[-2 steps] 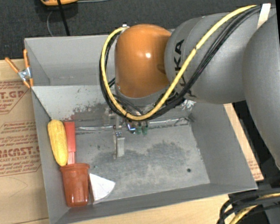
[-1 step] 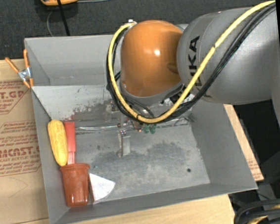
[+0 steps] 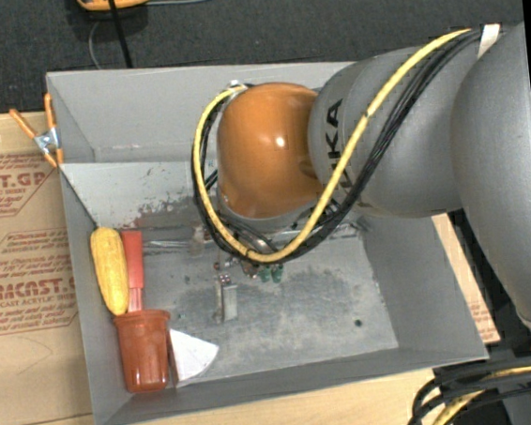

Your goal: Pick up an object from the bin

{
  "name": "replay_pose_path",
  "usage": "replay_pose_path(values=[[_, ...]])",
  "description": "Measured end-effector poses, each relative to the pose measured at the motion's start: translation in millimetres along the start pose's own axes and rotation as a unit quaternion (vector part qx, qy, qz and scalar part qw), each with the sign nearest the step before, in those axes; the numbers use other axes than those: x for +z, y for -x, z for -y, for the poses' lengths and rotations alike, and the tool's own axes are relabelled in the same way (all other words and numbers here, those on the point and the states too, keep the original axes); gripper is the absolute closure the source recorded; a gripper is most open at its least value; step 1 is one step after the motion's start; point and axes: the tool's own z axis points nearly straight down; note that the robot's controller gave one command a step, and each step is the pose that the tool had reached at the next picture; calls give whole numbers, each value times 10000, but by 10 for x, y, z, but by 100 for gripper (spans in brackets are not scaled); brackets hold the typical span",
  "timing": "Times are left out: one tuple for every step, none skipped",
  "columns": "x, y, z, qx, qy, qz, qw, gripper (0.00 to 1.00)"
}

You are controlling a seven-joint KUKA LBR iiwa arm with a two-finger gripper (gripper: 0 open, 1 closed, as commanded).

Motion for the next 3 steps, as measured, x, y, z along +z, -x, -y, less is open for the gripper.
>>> replay_pose_path(values=[[312,-125,-222,48,-4,12,10000,0],[-31,-134,-375,19,-8,-18,10000,0],[-290,131,-544,-554,8,80,9984,0]])
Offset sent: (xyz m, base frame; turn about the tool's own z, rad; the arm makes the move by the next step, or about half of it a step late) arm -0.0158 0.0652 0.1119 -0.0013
